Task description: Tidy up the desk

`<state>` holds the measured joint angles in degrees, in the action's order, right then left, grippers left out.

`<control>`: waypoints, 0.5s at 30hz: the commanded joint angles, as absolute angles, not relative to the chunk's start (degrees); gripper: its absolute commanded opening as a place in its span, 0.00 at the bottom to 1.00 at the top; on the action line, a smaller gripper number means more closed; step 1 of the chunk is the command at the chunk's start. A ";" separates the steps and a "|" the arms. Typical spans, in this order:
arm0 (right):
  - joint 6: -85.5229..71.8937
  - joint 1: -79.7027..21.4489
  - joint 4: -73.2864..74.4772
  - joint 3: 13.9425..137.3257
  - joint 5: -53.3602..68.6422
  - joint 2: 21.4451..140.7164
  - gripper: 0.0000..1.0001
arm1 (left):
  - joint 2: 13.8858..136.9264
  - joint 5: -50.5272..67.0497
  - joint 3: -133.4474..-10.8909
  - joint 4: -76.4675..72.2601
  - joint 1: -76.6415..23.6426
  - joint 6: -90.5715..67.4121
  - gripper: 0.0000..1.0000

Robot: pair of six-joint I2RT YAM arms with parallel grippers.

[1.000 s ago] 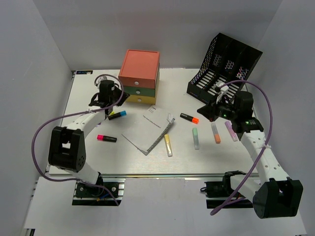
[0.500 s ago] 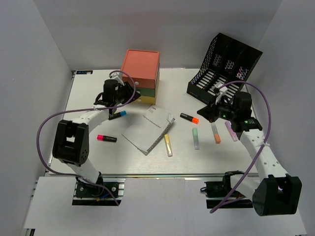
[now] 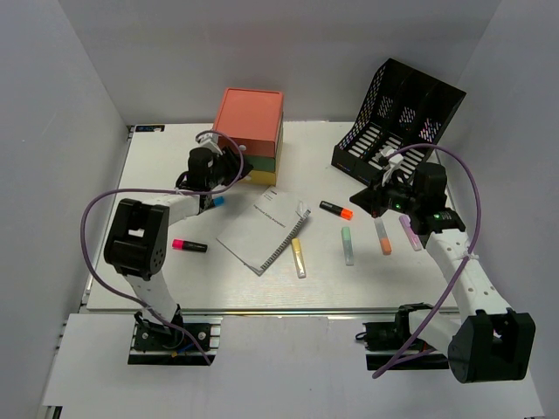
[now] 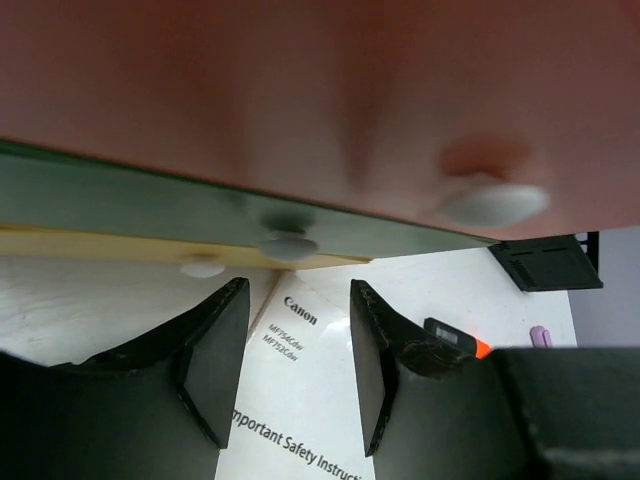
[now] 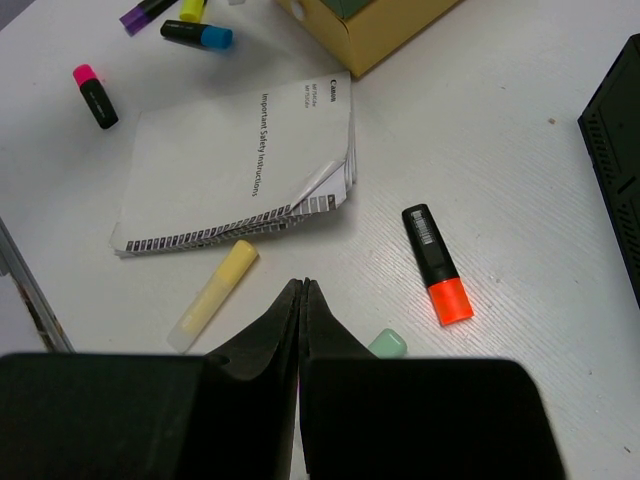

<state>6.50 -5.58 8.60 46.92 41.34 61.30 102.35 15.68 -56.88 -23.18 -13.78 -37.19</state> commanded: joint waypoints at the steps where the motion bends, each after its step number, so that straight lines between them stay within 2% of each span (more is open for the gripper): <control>1: 7.56 -5.27 7.47 47.28 42.01 61.61 0.00 | 102.66 13.98 -57.92 -25.75 -13.80 -38.06 0.55; 15: 7.91 -5.36 7.47 47.28 41.66 62.23 0.00 | 103.89 11.87 -58.36 -28.74 -13.80 -38.23 0.55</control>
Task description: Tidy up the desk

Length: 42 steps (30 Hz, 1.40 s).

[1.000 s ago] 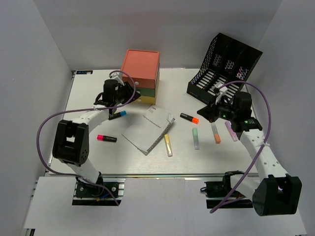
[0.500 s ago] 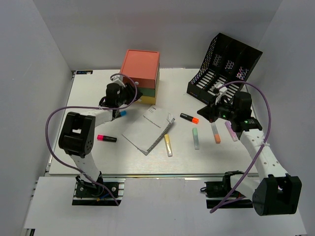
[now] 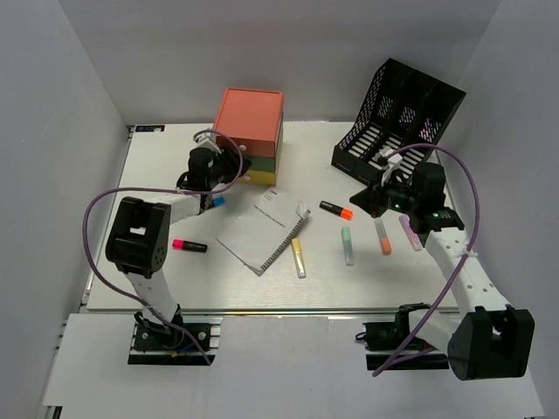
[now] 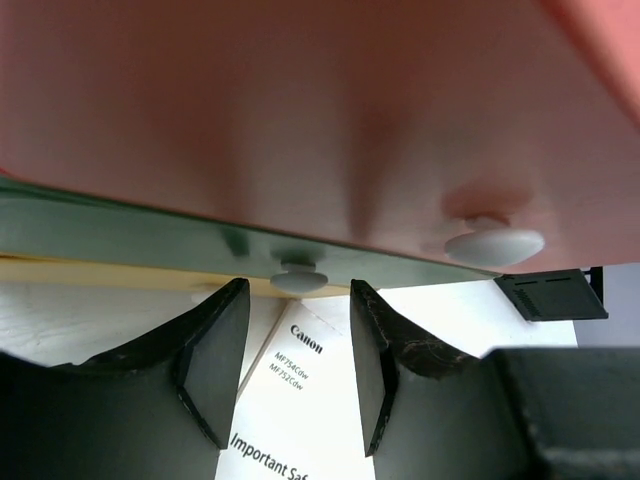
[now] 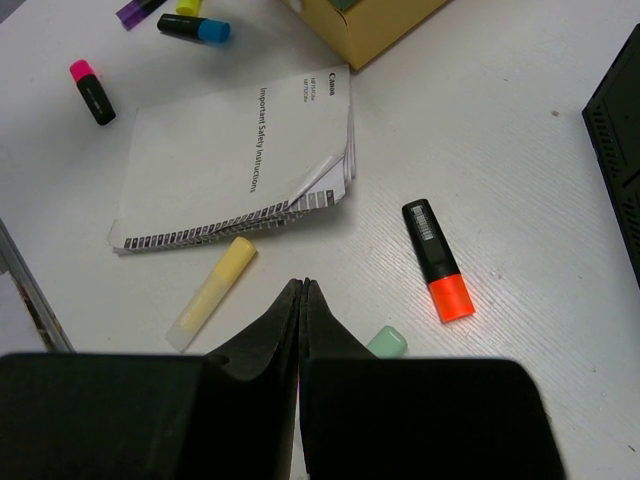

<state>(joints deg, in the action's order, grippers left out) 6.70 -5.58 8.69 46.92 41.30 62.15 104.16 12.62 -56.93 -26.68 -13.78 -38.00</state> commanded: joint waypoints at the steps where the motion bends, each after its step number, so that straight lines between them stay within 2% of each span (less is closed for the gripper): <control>1: 7.82 -5.19 7.56 47.20 41.75 62.14 0.00 | 103.97 11.78 -57.84 -29.78 -13.80 -38.32 0.54; 15: 7.91 -5.27 7.56 47.20 41.31 62.05 0.00 | 105.03 11.51 -57.92 -31.73 -13.80 -39.29 0.51; 18: 7.91 -5.36 7.47 47.20 41.31 62.05 0.00 | 105.03 11.16 -57.83 -31.47 -13.80 -39.29 0.47; 23: 8.00 -5.01 7.56 47.11 41.31 62.05 0.00 | 104.07 10.90 -56.78 -31.38 -13.80 -39.46 0.32; 26: 7.91 -5.10 7.56 47.20 41.13 61.96 0.00 | 102.22 10.46 -54.50 -32.33 -13.80 -39.46 0.28; 35: 7.56 -4.40 7.21 46.93 41.66 61.52 0.00 | 95.90 10.37 -47.73 -32.43 -13.80 -37.79 0.24; 42: 7.47 -3.78 7.21 46.85 42.19 61.44 0.00 | 89.23 10.37 -42.02 -30.06 -13.80 -35.95 0.25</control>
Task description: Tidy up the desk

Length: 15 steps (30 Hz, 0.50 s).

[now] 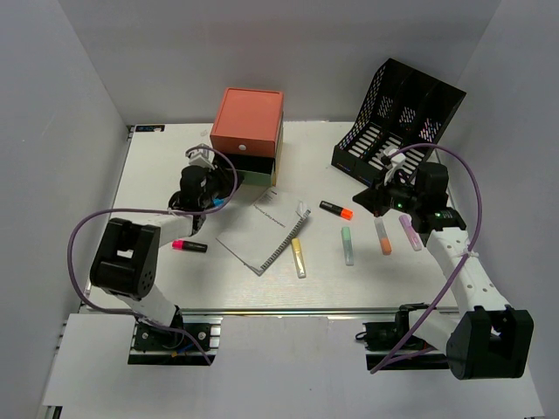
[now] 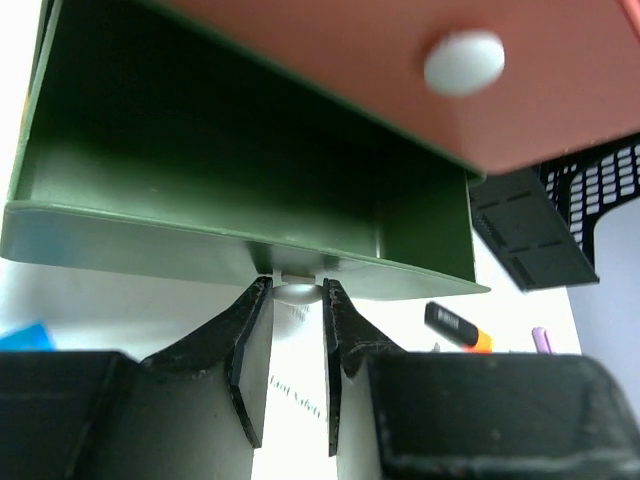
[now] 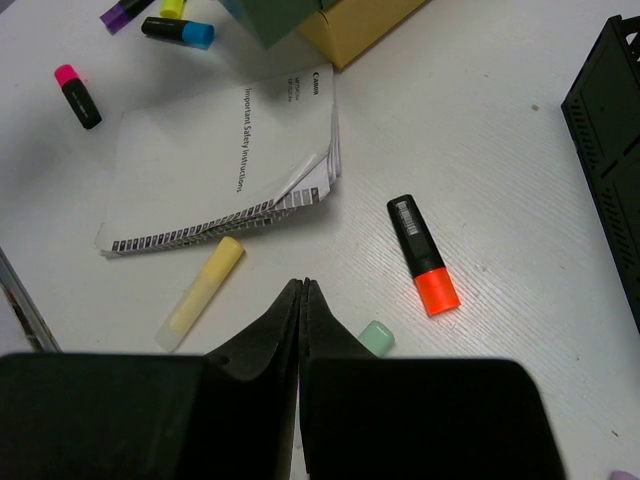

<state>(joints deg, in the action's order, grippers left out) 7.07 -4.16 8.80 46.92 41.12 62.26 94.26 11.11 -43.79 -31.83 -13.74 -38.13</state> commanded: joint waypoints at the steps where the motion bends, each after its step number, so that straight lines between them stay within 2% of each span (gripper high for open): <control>1: 7.56 -3.87 7.21 46.76 42.27 61.35 0.00 | 88.60 10.37 -41.49 -29.62 -13.80 -35.77 0.29; 3: 7.56 -3.78 7.21 46.67 42.54 61.35 0.00 | 87.11 10.37 -40.34 -28.83 -13.80 -35.60 0.39; 4: 7.56 -3.52 7.03 46.67 42.71 61.43 0.00 | 86.84 10.55 -40.34 -27.35 -13.28 -35.42 0.50; 7: 7.73 -3.69 7.21 46.58 43.06 61.52 0.00 | 86.40 11.42 -41.31 -24.80 -13.27 -34.63 0.65; 12: 8.88 -3.52 7.73 46.93 43.77 62.05 0.00 | 83.95 13.36 -43.85 -17.43 -12.74 -33.05 0.67; 15: 9.58 -3.60 8.17 46.93 43.86 62.05 0.00 | 81.13 13.27 -44.03 -13.20 -12.74 -33.05 0.65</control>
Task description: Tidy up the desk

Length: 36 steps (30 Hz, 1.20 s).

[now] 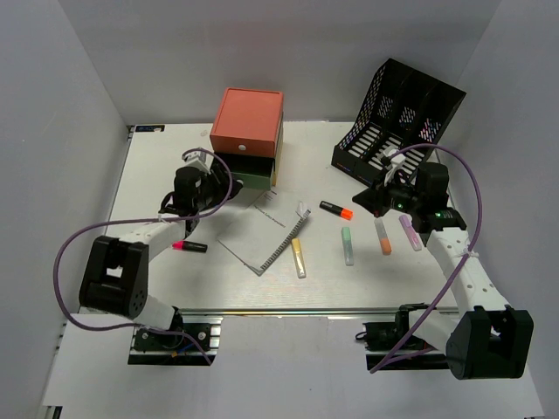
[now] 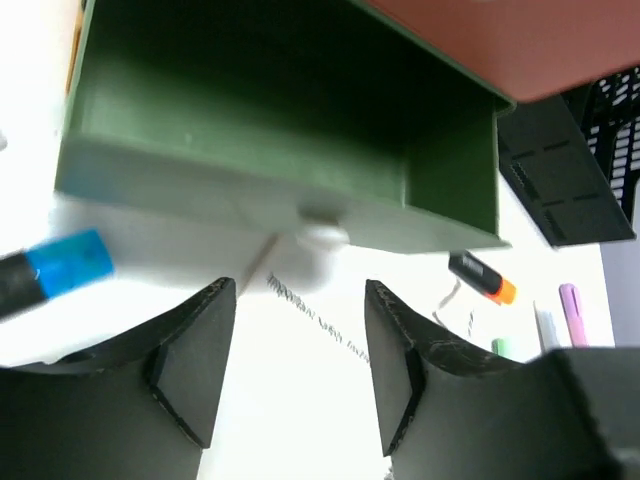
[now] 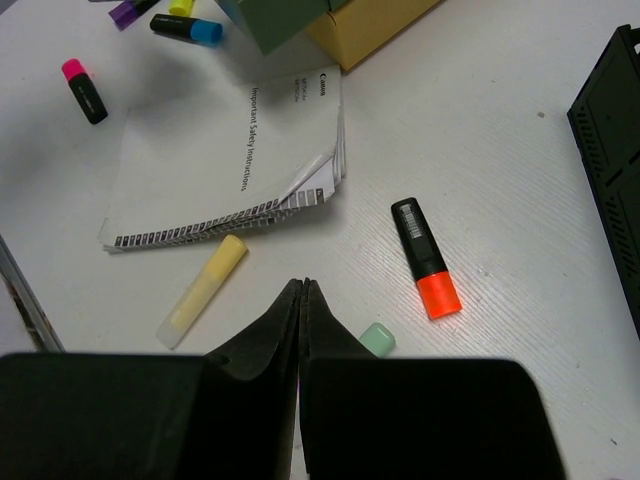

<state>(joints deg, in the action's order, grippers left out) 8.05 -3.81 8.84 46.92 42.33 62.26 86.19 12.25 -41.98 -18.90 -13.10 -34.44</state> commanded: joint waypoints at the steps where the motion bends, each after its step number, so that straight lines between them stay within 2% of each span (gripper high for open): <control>1: 9.67 -3.52 8.43 47.02 43.94 62.05 0.00 | 78.43 12.66 -43.95 -10.05 -12.74 -33.31 0.63; 5: 10.28 -3.52 8.70 47.02 43.68 61.87 0.00 | 69.82 10.55 -42.19 -2.48 -12.74 -35.94 0.39; 6: 10.54 -3.52 8.88 47.02 43.59 61.79 0.00 | 67.78 10.29 -41.84 -0.89 -12.74 -36.64 0.24; 7: 11.16 -3.60 9.05 47.02 43.59 61.79 0.00 | 65.94 9.59 -40.88 3.38 -12.74 -37.69 0.16; 8: 11.68 -3.69 9.40 47.37 43.77 62.05 0.12 | 62.35 9.23 -40.43 5.17 -12.74 -39.79 0.10; 11: 14.49 -3.78 13.08 48.77 46.05 63.45 0.41 | 57.59 7.21 -40.69 15.44 -12.74 -44.54 0.07; 12: 15.72 -3.87 13.97 49.56 46.84 64.15 0.50 | 56.87 6.95 -40.95 19.99 -12.74 -45.17 0.07; 13: 16.17 -4.04 14.67 49.92 47.11 64.42 0.51 | 56.26 7.20 -41.13 21.69 -12.74 -45.52 0.14; 15: 16.61 -4.30 15.29 50.10 47.55 64.42 0.52 | 54.15 9.57 -40.61 24.33 -12.74 -46.05 0.44; 16: 17.05 -4.74 15.47 50.01 47.98 64.42 0.50 | 53.53 11.15 -39.13 24.26 -12.74 -45.97 0.57; 19: 17.14 -8.15 17.39 51.67 46.94 65.56 0.37 | 50.63 13.80 -37.79 25.04 -12.74 -45.44 0.69; 22: 18.19 -15.26 21.88 55.18 41.68 68.37 0.30 | 50.18 7.31 -41.21 29.26 -13.27 -39.06 0.74; 25: 18.63 -21.95 24.69 56.68 32.81 70.83 0.33 | 51.50 5.18 -45.52 31.55 -12.66 -32.29 0.77; 28: 19.07 -22.76 29.69 58.96 23.23 72.86 0.45 | 52.03 7.12 -46.76 30.33 -13.27 -26.83 0.77; 29: 19.42 -22.42 30.49 58.97 21.20 72.95 0.53 | 51.86 6.34 -46.67 29.97 -13.27 -25.50 0.78; 32: 19.34 -22.15 31.37 56.70 12.85 72.34 0.65 | 49.67 2.39 -45.62 25.43 -13.27 -20.84 0.81; 33: 18.73 -22.24 31.55 55.99 10.40 72.33 0.65 | 48.96 0.98 -44.66 24.36 -13.27 -20.31 0.82; 34: 18.63 -22.24 31.81 55.20 9.85 72.33 0.80 | 47.65 -1.90 -44.30 23.21 -13.27 -19.35 0.82; 36: 16.80 -21.89 32.08 53.53 8.27 72.86 0.87 | 46.41 -5.16 -43.95 20.93 -12.66 -18.11 0.83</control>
<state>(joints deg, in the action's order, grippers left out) 18.24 -22.17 29.43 55.37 15.53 73.08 49.50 1.76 -44.40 26.00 -13.04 -23.31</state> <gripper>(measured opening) 0.825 0.829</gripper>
